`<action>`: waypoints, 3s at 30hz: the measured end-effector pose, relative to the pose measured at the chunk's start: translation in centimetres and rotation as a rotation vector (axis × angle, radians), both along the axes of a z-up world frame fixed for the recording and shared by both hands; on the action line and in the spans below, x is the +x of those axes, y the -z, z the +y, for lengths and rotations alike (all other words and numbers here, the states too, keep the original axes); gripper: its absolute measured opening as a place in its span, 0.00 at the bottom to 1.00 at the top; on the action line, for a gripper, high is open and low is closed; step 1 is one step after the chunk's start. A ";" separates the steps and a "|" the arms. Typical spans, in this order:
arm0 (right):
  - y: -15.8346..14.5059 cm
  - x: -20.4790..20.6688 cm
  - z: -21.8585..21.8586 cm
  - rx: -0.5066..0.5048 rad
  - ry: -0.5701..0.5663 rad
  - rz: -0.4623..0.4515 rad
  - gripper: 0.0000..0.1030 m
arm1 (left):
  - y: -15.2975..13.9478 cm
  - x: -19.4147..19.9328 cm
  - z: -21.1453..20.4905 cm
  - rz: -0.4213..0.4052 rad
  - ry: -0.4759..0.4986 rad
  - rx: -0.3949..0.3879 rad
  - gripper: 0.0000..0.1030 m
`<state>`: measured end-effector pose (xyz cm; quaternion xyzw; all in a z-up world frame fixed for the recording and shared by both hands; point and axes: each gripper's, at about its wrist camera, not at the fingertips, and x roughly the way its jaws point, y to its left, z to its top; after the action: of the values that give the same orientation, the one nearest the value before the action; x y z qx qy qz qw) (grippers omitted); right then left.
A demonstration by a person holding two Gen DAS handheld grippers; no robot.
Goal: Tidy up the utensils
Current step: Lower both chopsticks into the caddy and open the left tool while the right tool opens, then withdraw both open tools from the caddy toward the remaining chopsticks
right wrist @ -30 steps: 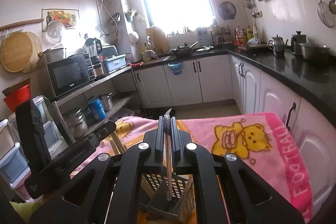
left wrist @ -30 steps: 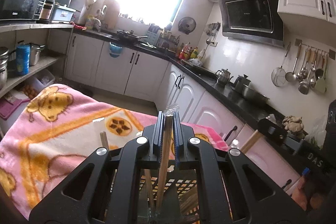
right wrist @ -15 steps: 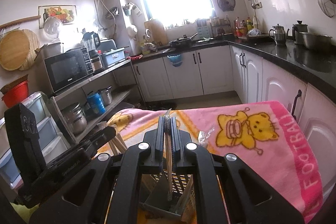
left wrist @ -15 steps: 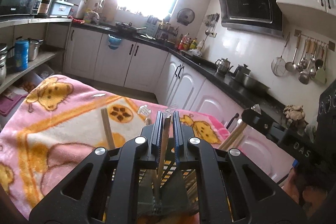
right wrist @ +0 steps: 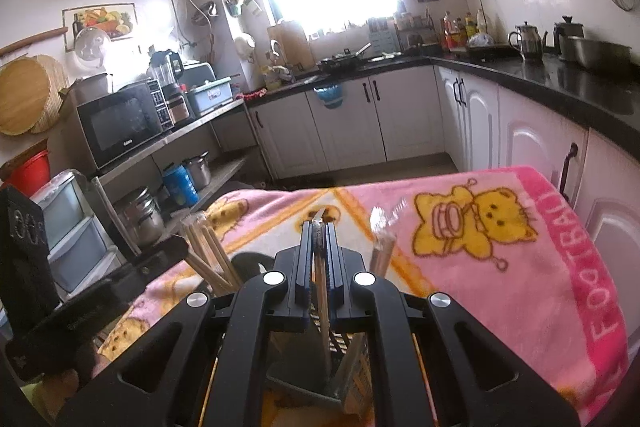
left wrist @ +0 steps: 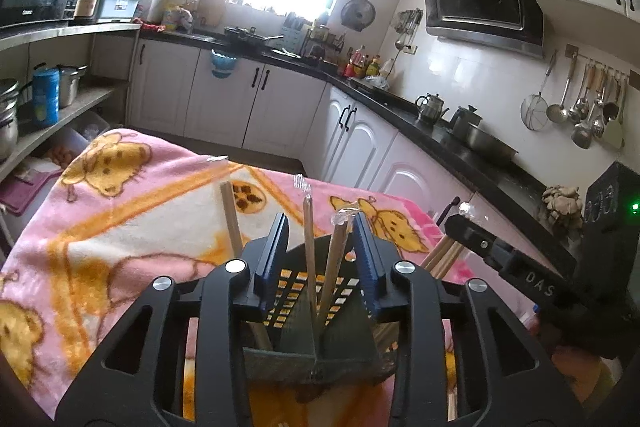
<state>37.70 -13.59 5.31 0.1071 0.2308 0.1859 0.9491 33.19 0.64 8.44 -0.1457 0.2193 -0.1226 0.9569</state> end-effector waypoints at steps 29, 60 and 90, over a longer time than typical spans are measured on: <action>0.3 -3.5 -1.1 -0.100 0.010 0.070 0.37 | 1.2 -4.2 1.8 0.110 -0.012 0.040 0.85; 2.8 -11.9 -1.4 -0.173 -0.023 0.091 0.58 | 4.1 -10.4 2.7 0.150 -0.028 0.003 0.89; 8.1 -15.8 -5.6 -0.192 0.009 0.204 0.58 | 8.1 -12.3 -2.3 0.247 0.100 0.080 0.89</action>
<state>21.87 -19.18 -2.83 0.0354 0.3424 0.1467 0.9274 20.87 -1.64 0.32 -0.1105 0.3473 -0.1424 0.9203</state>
